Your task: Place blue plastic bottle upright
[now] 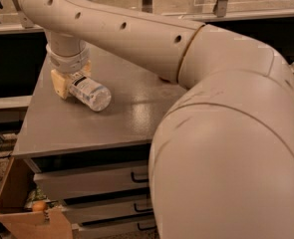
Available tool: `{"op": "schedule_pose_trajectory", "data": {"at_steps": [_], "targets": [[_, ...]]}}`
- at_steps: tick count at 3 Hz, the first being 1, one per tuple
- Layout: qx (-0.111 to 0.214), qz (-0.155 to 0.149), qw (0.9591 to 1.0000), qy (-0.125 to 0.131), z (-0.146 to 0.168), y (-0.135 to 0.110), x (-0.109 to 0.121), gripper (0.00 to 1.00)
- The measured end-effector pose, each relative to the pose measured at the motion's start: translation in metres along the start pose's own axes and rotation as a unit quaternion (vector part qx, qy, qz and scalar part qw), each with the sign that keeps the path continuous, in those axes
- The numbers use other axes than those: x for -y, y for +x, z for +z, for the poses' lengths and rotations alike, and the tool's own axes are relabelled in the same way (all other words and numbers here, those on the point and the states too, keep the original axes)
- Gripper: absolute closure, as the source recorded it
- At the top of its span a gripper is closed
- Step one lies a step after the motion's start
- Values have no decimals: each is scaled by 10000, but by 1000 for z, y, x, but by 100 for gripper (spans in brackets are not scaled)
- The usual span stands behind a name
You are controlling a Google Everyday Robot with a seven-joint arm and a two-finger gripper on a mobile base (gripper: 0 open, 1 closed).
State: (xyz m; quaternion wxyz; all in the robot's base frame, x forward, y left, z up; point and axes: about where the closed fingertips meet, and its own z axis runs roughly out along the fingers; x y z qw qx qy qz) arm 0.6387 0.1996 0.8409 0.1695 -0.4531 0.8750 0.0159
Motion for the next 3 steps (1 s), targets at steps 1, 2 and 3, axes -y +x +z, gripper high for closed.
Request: {"op": "schedule_pose_trajectory", "data": {"at_steps": [1,2,3], "targets": [[-11,37,9999,98,-3,-1,1,64],[323,-97,9994,74,-21,-11,0,88],[784,-376,9962,-31,-54,-23,-3,100]]}}
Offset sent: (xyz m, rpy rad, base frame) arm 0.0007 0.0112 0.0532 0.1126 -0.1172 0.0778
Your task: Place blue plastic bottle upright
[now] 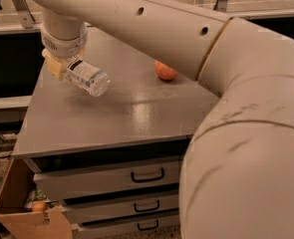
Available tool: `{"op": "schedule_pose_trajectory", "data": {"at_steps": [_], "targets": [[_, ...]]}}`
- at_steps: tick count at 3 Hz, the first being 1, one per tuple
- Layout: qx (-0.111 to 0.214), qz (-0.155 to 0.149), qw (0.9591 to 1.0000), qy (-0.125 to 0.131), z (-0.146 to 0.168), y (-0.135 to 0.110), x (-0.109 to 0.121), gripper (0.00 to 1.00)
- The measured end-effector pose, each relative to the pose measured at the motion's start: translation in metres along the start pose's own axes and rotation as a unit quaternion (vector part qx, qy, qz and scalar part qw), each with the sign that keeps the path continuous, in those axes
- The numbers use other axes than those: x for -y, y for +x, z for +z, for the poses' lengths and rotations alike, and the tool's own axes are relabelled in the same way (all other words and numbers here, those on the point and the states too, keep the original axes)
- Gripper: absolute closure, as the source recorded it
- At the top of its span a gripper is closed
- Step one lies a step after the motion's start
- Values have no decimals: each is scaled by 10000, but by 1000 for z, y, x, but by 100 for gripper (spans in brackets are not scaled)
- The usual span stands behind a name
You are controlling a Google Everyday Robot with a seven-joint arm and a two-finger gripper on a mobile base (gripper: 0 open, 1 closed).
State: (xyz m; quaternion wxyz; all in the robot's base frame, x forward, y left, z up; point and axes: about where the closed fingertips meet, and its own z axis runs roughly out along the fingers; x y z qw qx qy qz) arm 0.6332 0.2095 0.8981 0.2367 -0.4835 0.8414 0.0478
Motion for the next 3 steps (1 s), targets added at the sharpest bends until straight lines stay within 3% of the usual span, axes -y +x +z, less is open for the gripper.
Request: {"op": "schedule_pose_trajectory", "data": {"at_steps": [1,2,3], "targets": [[776,-205,9963,-317,-37,-7,-9,100],[1748,-339,9807,-804,-60,-8,-22,100],[2774,-304,9515,-1293,-73,-20,-35,100]]}}
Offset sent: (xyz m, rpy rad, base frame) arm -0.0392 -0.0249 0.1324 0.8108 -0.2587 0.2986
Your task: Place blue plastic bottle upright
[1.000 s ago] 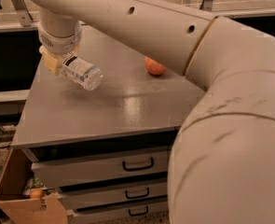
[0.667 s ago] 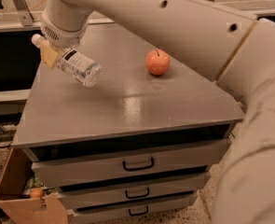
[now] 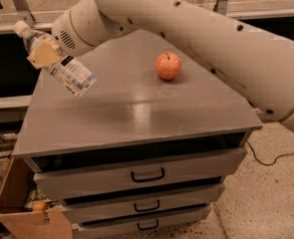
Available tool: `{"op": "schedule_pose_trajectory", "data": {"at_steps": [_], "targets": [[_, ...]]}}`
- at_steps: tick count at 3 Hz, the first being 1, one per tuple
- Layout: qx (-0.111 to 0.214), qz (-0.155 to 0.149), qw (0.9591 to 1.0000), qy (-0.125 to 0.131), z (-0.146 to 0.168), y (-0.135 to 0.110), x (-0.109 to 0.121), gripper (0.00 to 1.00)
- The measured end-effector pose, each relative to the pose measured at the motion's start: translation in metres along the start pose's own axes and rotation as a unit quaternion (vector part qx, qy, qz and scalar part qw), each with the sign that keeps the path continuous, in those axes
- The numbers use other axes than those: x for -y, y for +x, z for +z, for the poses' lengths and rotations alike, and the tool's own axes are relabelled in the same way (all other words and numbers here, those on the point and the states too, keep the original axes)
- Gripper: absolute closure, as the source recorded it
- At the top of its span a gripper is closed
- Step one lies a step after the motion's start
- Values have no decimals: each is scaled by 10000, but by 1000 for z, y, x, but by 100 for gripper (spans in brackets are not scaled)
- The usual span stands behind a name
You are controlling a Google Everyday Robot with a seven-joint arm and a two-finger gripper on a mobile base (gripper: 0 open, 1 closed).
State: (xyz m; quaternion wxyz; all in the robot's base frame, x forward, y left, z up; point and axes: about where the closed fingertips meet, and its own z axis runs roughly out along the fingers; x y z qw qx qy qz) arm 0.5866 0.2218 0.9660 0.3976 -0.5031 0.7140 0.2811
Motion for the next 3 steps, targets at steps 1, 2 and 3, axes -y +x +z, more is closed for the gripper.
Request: {"op": "schedule_pose_trajectory", "data": {"at_steps": [1,2,3], "targets": [[1122,190,9932,-240,-16,-14,13,100],[1816,-110,9826,-383,-31,-25,20,100],[1938,-579,9785,-403,-29,-31,12,100]]}}
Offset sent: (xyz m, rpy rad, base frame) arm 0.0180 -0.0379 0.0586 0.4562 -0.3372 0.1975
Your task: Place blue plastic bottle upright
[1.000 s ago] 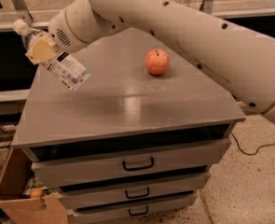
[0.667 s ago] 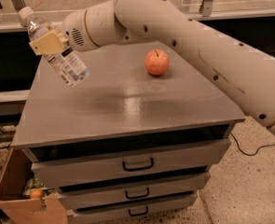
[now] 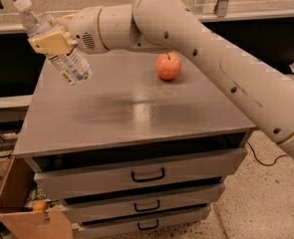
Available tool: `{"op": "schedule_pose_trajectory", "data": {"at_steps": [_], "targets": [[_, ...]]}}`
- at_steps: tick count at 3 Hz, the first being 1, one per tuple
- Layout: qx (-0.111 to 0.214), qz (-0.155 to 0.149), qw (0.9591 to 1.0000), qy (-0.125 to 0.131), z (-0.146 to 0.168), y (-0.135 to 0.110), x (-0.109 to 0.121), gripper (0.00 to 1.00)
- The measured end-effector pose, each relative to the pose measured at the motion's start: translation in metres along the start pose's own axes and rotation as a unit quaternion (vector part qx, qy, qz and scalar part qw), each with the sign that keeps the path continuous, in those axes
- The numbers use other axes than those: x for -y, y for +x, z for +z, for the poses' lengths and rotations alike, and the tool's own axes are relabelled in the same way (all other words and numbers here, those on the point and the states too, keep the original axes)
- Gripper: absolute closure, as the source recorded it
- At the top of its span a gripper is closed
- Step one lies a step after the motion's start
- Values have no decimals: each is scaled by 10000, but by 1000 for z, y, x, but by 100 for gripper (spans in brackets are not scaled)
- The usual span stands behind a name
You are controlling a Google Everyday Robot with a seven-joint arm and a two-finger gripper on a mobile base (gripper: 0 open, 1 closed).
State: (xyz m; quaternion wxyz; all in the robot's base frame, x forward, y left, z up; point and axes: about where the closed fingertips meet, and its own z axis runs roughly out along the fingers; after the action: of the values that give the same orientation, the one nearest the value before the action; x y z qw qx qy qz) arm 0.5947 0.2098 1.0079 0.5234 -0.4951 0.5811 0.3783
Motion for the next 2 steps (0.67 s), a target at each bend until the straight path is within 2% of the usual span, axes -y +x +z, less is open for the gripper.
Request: {"op": "schedule_pose_trajectory", "data": {"at_steps": [1,2], "targets": [[-2,-2,10000,3,0,0,0,100],[228,124,9996,58,-12,6,-3,100]]}}
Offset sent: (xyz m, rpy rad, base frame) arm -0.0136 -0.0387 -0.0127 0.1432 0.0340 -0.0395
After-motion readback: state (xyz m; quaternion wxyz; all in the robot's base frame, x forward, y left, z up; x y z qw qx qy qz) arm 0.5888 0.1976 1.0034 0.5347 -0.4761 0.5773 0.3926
